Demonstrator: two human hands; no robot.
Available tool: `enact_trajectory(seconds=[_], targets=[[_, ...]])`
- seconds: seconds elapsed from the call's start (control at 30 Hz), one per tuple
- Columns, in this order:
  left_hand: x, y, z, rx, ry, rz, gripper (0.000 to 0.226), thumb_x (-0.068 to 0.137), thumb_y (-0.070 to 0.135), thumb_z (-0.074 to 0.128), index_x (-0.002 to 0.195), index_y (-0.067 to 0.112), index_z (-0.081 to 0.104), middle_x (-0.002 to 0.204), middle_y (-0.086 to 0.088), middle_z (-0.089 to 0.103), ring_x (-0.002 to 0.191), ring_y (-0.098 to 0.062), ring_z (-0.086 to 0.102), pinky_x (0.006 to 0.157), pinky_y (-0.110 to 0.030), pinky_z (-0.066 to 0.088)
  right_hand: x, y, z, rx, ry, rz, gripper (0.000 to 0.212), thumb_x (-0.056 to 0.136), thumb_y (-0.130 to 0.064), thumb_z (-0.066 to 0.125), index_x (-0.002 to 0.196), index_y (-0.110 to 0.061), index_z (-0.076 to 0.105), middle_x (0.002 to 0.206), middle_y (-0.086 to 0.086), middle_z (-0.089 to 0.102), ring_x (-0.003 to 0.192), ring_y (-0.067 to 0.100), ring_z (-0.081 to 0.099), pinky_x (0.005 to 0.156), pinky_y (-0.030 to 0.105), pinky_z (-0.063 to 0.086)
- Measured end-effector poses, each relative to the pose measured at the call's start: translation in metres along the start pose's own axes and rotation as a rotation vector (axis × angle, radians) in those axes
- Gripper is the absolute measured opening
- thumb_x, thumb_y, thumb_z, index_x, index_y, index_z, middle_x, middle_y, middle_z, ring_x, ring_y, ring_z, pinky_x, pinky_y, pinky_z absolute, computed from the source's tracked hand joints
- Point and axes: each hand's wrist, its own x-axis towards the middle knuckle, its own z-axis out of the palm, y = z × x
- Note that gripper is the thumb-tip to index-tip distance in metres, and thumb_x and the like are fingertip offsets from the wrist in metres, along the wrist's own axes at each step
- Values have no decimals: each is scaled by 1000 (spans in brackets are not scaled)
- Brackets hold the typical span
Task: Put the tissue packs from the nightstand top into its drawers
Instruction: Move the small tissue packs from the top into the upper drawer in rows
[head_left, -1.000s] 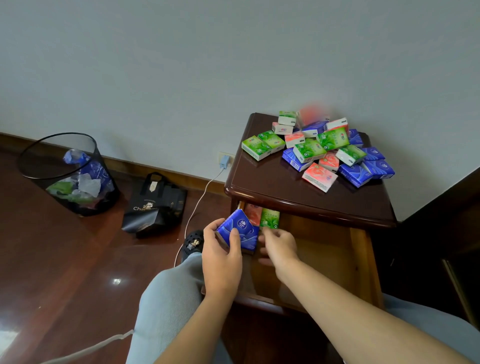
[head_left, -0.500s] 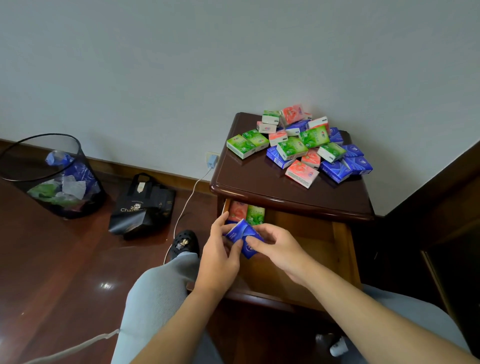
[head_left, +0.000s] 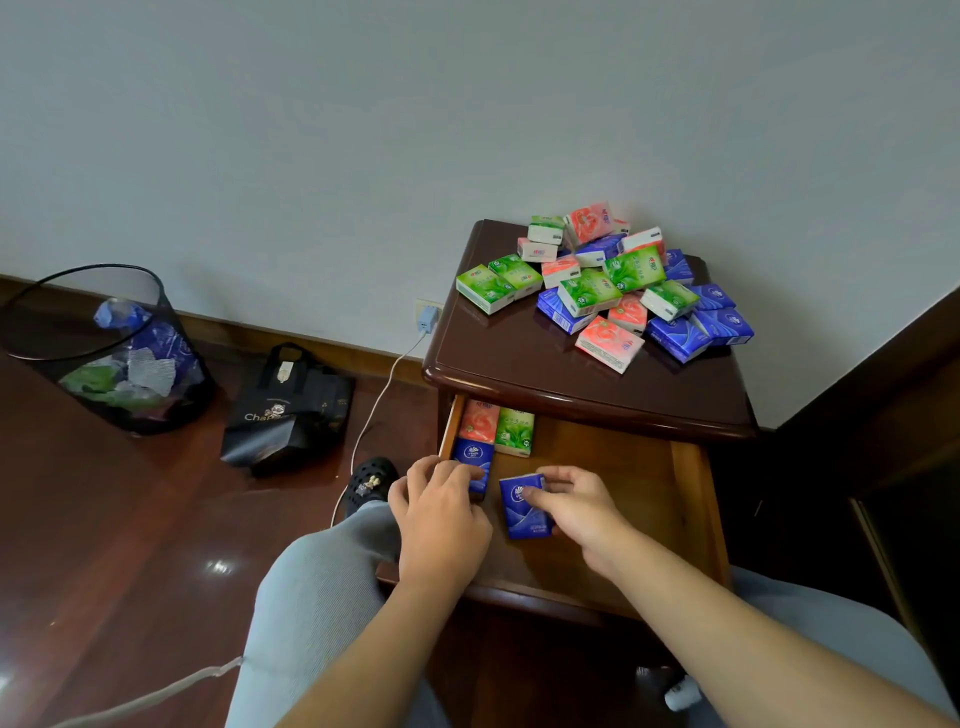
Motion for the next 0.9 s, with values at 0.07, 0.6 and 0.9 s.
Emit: enact_trajectory(seconds=[0.07,0.6,0.9], targets=[[1,1,2,62,-39,3,46,95,24,54,139,34,58,146,14,54,149,-14,21,122,-46,11,7,5,8,11,53,1,40,89,-12,82,125,-15,64,115,4,71,97,16,71,59,24,54],[7,2,4,152,-231,-33,60,92,25,54,151,30,44,161,8,38,158,-23,3,124,-55,2,22,34,26,-560,151,-313,72,70,-25,96,131,-19,59,123,-1,61,113,16,60,86,23,43],[8,1,6,142,-238,-19,59,94,27,53,152,29,44,161,7,38,157,-24,4,125,-50,7,30,21,31,-619,173,-316,67,75,-33,92,132,-21,61,124,1,64,117,21,60,86,29,46]])
